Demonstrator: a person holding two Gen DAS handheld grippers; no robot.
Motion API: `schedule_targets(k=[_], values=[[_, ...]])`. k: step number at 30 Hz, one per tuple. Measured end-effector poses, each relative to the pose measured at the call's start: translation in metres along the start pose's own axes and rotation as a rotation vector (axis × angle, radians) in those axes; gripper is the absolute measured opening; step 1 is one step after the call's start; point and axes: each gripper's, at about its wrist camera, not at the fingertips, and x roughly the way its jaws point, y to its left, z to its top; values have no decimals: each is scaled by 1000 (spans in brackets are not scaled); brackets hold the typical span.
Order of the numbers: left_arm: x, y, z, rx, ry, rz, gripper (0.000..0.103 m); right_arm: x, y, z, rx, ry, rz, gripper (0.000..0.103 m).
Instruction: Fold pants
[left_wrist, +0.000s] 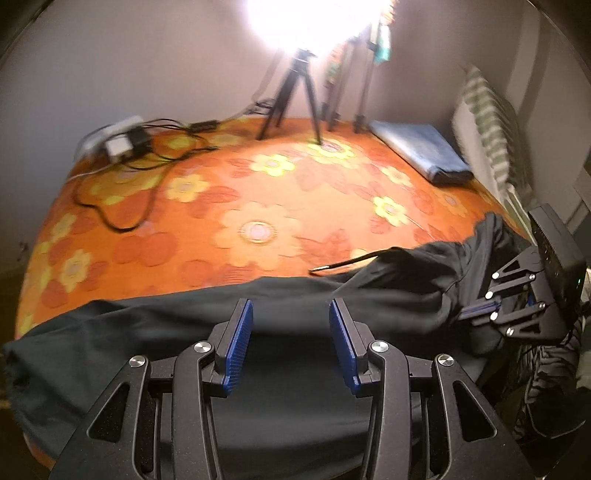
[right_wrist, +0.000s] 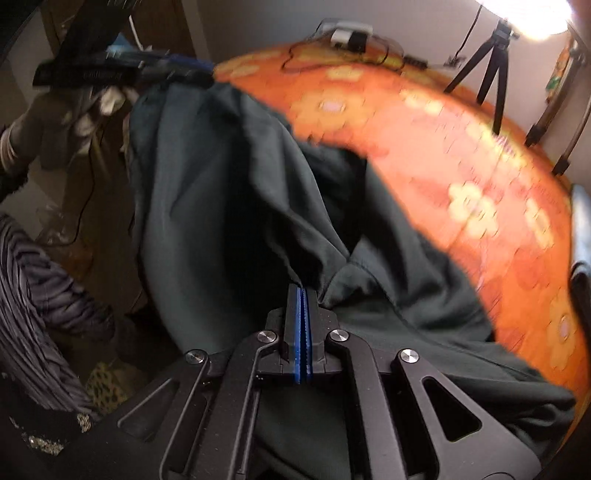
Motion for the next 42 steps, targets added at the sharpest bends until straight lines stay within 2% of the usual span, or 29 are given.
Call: schedule_targets(k=[5,10,12,14,15,17,19,22,25,27,28,31,35,39,42], values=[[26,-27,-8,67,72,-59,42,-5,-1,-10,8,41,47,4],[43,-39,-30,119,144,-80,42,-47,-33,2,160,-73,127,6],[45,-40,-35,127,156,-78,42,-54,-49,10,231,-101,112,6],[45,-40,-38,130,159,-75,42,-50,-54,18,226,-90,43,7],[44,-40,-39,125,158,-77,42,-45,-55,22,209,-79,30,10],[43,-39,-39,120,154,-77,42,-33,-55,26,183,-38,15,33],[42,-37,-39,119,151,-76,42,-22,-54,27,177,-18,26,38],[44,-36,-41,114,152,-76,41,-12,-46,29,159,8,13,39],[45,-37,-41,114,151,-77,42,2,-30,29,90,59,-104,39],[44,-36,-41,113,149,-76,41,10,-26,28,60,85,-134,13],[44,-35,-41,112,148,-75,41,14,-27,28,58,104,-143,5],[39,-28,-41,100,138,-63,42,5,-33,32,67,72,-161,4],[31,-9,-42,53,116,-25,42,-27,-49,47,106,-44,-201,3],[11,23,-35,-37,44,38,42,-53,-79,71,176,-161,-276,3],[-11,43,-28,-67,-35,126,42,-50,-96,81,194,-183,-348,3]])
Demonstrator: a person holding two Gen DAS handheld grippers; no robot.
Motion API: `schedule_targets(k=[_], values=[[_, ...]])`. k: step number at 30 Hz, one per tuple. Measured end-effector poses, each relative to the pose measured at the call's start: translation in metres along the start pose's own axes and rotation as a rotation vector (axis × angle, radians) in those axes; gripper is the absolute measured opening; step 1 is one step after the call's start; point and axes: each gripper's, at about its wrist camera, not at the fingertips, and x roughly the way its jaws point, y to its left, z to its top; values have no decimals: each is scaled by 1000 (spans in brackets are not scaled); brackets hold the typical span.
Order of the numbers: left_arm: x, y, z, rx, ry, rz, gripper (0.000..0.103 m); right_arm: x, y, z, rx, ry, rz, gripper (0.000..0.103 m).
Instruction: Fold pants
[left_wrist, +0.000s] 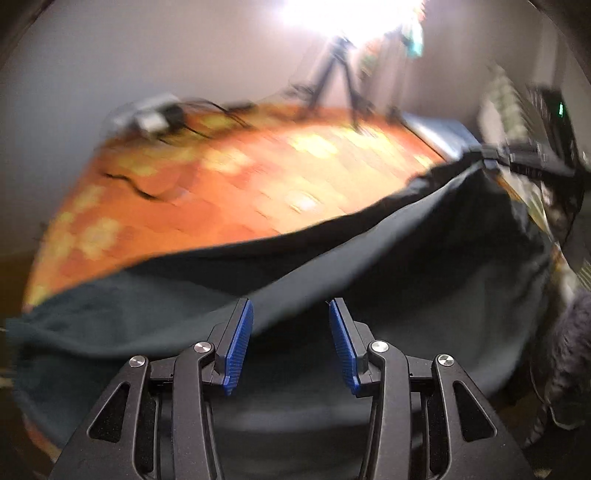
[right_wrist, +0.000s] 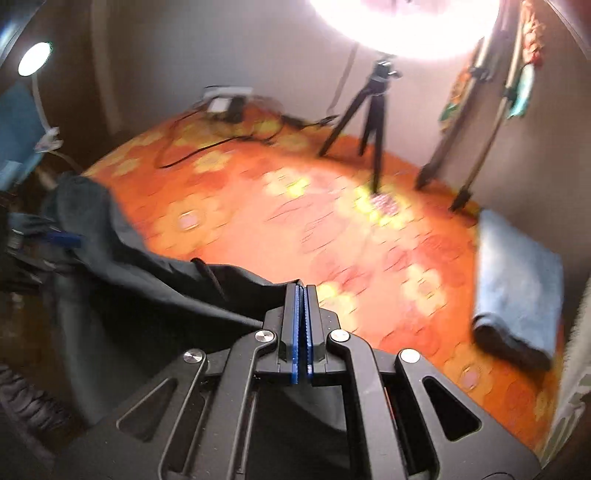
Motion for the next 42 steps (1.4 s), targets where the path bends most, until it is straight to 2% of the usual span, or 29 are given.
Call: schedule_targets(k=[2,6,9,11,13,15,17,19,21,26,28,30,34,36,39,42], values=[[-15,19,5,-37,-48,36,42,13,-8,5,15,10,-27,3],[-34,53,3,-95,-91,101,42,45,-20,12,30,39,-96,3],[-37,76,-5,-127,-73,153,42,69,-30,14,49,69,-125,3],[-34,89,-12,-142,-41,182,42,86,-32,15,53,112,-98,3],[-35,98,-20,-153,-25,209,42,92,-31,14,41,131,-108,3],[-44,112,-30,-170,-24,234,42,88,-33,15,51,127,-103,9],[-59,128,-44,-213,-33,256,42,78,-34,17,69,107,-107,24],[-71,144,-57,-252,-32,269,42,65,-30,20,61,81,-108,31],[-83,155,-69,-277,-34,292,42,48,-21,24,42,43,-98,32],[-110,192,-99,-393,-58,301,42,6,24,23,4,-1,78,33],[-114,206,-106,-447,-61,275,43,-6,48,18,-33,-4,159,33],[-113,223,-115,-520,-67,248,49,-16,74,10,-81,1,247,33],[-102,236,-121,-590,-70,207,49,-26,133,-10,-199,41,374,33],[-95,241,-124,-623,-75,184,49,-26,157,-21,-253,72,424,33],[-83,243,-123,-643,-66,165,49,-25,193,-38,-372,113,453,33],[-74,241,-122,-645,-63,160,49,-20,207,-48,-404,160,488,33]])
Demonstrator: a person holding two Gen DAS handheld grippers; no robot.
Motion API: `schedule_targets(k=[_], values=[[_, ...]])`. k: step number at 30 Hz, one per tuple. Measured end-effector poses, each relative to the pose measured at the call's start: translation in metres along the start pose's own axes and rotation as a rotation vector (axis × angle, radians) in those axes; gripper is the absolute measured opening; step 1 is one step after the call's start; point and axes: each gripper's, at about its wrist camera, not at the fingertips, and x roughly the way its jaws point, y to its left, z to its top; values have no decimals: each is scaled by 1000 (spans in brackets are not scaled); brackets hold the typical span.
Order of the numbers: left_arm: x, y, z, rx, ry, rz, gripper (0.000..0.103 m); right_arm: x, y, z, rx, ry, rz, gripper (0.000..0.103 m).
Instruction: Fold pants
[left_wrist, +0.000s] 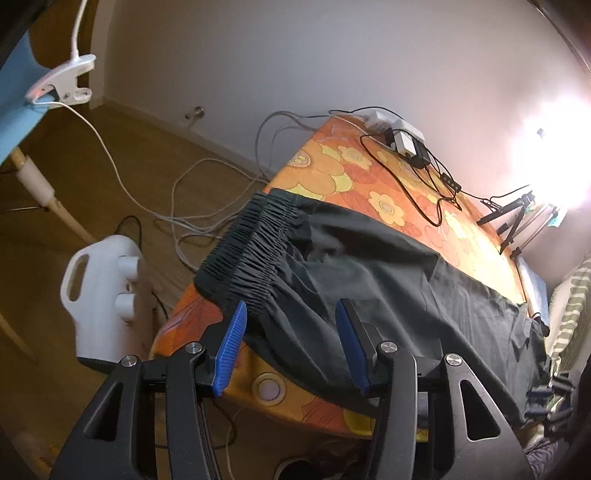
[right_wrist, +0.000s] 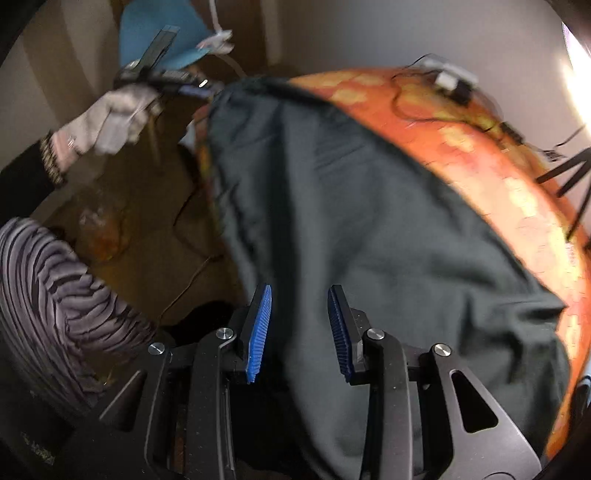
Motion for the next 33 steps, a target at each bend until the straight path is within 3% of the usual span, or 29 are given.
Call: schedule_targets(k=[7,10,12,18,20,26,29,30,31,33], values=[[11,3,0,-16,-2,33,47,20,20,-5,-87,72,9,33],[14,-2,-2,17,-5,68,19,34,31,-7,-157,103,-48,33],[15,-5,-3,46,-12,102,11,33,34,-7,-176,100,-83,33],[12,0,0,32,-36,104,8,7,26,5,-96,21,0,33],[12,-1,-1,32,-37,103,8,15,25,12,-96,27,-16,28],[12,-2,-3,40,-39,105,7,52,32,15,-164,102,-57,28],[12,-3,-2,40,-45,108,6,57,35,15,-187,100,-81,28],[12,-3,-1,42,-48,109,6,58,34,17,-177,102,-81,24],[11,-3,-1,44,-51,112,6,58,32,18,-166,102,-80,7],[10,-2,1,47,-61,121,6,59,28,20,-144,101,-82,4]])
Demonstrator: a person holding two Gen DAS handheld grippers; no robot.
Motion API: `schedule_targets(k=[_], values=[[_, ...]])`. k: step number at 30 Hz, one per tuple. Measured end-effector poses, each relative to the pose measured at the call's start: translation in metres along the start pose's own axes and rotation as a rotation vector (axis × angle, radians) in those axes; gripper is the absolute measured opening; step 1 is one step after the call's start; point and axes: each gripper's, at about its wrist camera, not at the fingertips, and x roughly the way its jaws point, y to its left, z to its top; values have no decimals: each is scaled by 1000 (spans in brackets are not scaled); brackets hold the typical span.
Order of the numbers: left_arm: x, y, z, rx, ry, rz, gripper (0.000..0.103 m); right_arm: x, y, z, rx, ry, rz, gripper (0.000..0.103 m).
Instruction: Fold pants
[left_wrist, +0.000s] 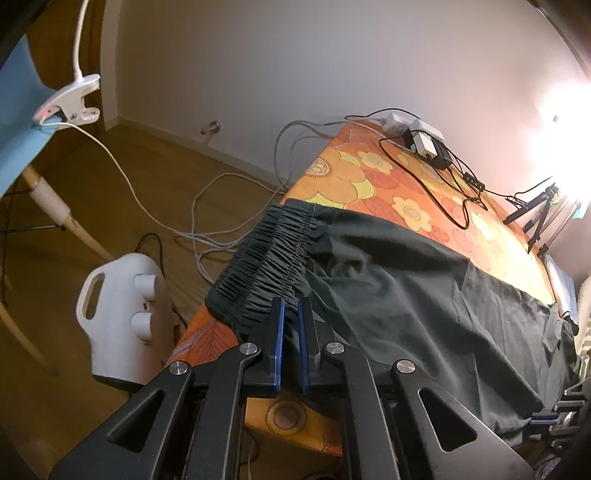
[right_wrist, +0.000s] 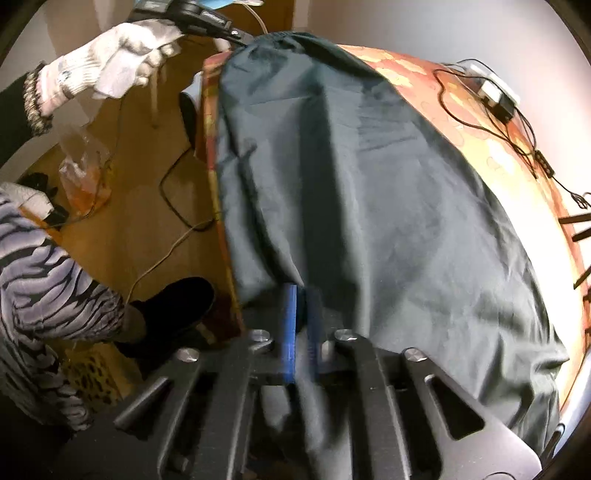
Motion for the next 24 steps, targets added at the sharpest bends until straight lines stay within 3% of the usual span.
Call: schedule_targets(k=[6,10,13,15,17,24], values=[[-4,18,8,-40,-32,33,5,-18,8,9,51,-45,125,3],[-9,23,10,-59,-37,-12,5,-9,18,10,-33,23,65,3],[-15,27,10,-79,-42,-34,7,-11,18,10,-45,27,39,12],[-17,32,12,-117,-40,-77,17,-16,19,12,-51,15,32,12],[-15,34,13,-144,-29,-110,38,-19,20,14,-59,7,29,12],[10,23,10,-158,55,-85,41,-9,27,16,-93,24,4,12]])
